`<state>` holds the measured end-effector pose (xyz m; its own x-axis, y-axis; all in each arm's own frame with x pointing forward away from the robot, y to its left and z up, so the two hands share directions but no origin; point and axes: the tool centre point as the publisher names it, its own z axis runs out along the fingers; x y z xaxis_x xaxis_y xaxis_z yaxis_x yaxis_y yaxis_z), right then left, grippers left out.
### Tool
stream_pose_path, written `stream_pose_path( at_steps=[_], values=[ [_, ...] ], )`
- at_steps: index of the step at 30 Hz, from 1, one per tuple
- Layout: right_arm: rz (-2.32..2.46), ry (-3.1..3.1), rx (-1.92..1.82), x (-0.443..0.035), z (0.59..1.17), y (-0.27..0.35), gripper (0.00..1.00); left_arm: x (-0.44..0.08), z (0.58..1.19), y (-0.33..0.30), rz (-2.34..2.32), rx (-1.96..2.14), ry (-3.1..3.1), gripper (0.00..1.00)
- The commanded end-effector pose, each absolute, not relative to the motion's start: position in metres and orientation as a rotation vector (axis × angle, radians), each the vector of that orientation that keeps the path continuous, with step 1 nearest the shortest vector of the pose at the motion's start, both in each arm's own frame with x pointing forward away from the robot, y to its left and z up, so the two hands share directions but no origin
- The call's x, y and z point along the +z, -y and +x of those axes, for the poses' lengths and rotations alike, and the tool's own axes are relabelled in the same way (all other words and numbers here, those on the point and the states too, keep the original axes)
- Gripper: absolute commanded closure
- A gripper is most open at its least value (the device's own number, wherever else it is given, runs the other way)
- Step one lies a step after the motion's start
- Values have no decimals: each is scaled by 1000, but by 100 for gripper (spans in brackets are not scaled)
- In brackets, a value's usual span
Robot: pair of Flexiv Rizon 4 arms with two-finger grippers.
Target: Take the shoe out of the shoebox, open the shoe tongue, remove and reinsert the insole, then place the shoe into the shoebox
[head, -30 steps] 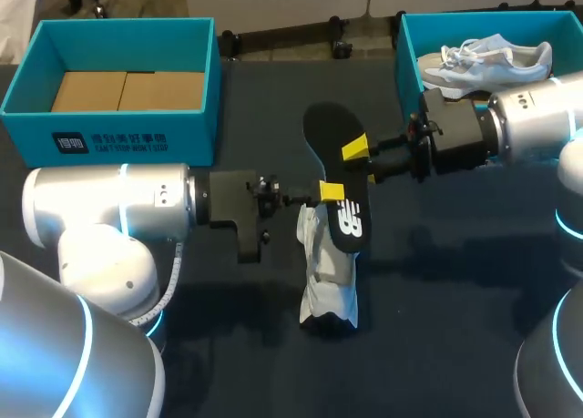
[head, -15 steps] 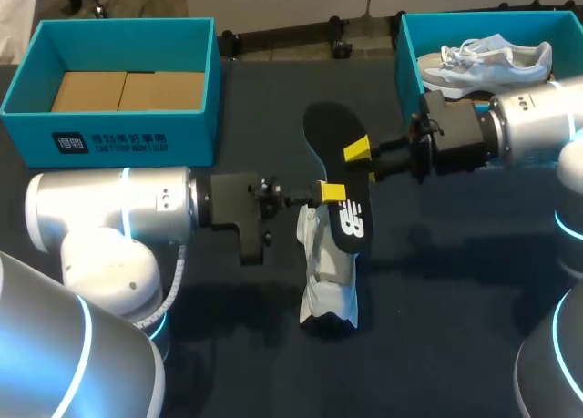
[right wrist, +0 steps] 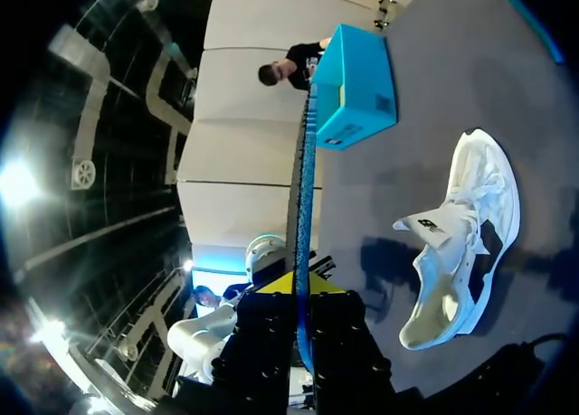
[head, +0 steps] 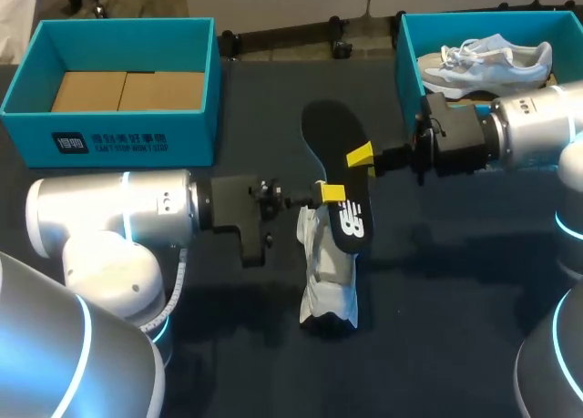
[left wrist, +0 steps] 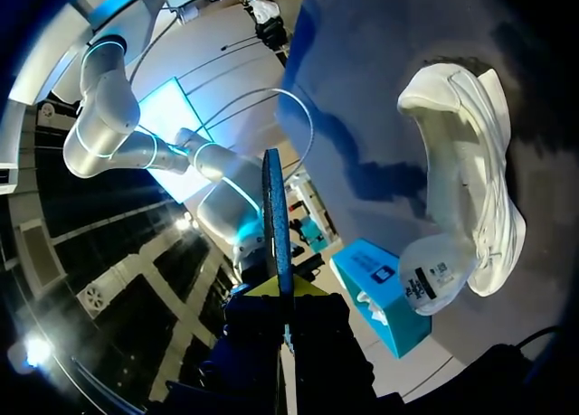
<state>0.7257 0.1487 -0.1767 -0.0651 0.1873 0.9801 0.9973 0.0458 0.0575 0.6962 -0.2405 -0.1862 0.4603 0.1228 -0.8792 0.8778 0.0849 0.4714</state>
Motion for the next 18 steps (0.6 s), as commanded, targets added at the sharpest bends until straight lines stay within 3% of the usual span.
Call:
stream_pose_path(
  at_steps=[1,2,3,4,5,18],
  values=[
    [-1283,1415,-1129,-179,727,-151,100,-188,696,244,1392,-711,-970,100],
    [-1281,1414,-1134,-179,726,-151,100,-188,696,244,1394,-710,-979,100],
    [-1281,1413,-1134,-179,726,-151,100,-188,695,244,1395,-711,-984,77],
    [-1281,1413,-1135,-179,726,-151,100,-188,695,244,1395,-711,-988,52],
    [-1281,1412,-1136,-180,725,-151,100,-189,695,244,1397,-710,-995,0],
    [-1292,1405,-1136,-190,725,-141,100,-160,687,183,1458,-682,-1077,0]
  ],
)
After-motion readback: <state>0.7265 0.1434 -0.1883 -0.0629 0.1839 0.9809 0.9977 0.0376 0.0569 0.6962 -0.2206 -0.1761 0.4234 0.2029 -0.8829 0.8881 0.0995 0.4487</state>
